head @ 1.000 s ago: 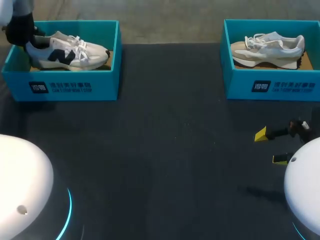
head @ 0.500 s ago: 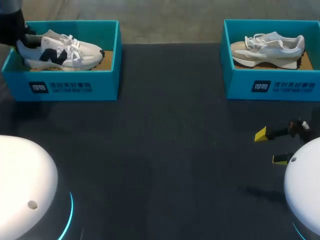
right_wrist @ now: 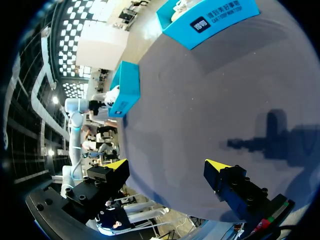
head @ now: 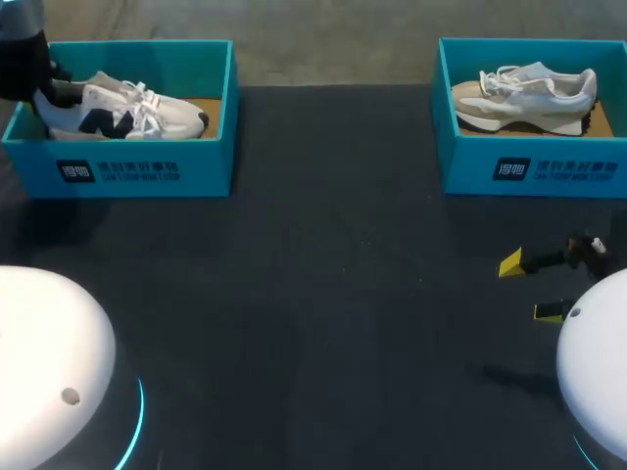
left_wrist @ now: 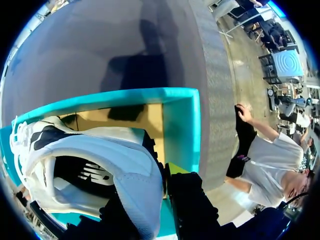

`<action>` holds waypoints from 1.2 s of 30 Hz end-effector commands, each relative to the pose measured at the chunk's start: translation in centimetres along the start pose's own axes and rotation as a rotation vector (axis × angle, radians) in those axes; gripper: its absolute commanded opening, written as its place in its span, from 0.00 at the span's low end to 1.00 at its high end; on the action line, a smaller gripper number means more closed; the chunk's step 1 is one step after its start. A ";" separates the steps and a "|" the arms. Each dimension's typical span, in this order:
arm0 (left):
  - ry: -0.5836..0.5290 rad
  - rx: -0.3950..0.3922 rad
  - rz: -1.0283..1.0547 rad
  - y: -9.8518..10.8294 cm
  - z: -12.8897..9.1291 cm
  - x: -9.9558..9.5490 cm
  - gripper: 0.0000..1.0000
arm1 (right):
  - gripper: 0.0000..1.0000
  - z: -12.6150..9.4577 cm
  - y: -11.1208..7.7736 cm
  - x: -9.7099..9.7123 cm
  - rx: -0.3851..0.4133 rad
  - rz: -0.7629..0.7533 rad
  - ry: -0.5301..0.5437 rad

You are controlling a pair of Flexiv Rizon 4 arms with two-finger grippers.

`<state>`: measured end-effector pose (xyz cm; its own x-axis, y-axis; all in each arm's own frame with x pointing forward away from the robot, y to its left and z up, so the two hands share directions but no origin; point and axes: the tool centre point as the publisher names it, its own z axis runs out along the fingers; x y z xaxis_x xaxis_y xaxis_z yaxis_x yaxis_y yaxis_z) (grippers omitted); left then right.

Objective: Take the shoe out of the shoebox, open the shoe tongue, remove and reinsert the insole, then place the shoe into the shoebox

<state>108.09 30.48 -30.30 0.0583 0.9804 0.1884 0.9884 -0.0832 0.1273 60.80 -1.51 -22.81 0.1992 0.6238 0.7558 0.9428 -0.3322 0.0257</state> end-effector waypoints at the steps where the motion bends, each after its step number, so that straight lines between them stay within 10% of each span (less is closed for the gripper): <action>1: 0.009 0.004 -0.001 -0.1 0.2 -0.5 0.00 | 1.00 -0.6 -0.9 0.1 -0.012 0.001 -0.003; 36: 0.057 0.100 -0.028 0.0 4.2 -2.0 0.00 | 1.00 -0.6 -0.9 0.1 -0.012 0.001 -0.003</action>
<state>107.88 29.33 -34.65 0.0264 0.9705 0.2395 0.9982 -0.0387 0.0468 60.80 -1.51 -22.81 0.1992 0.6238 0.7558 0.9428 -0.3322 0.0257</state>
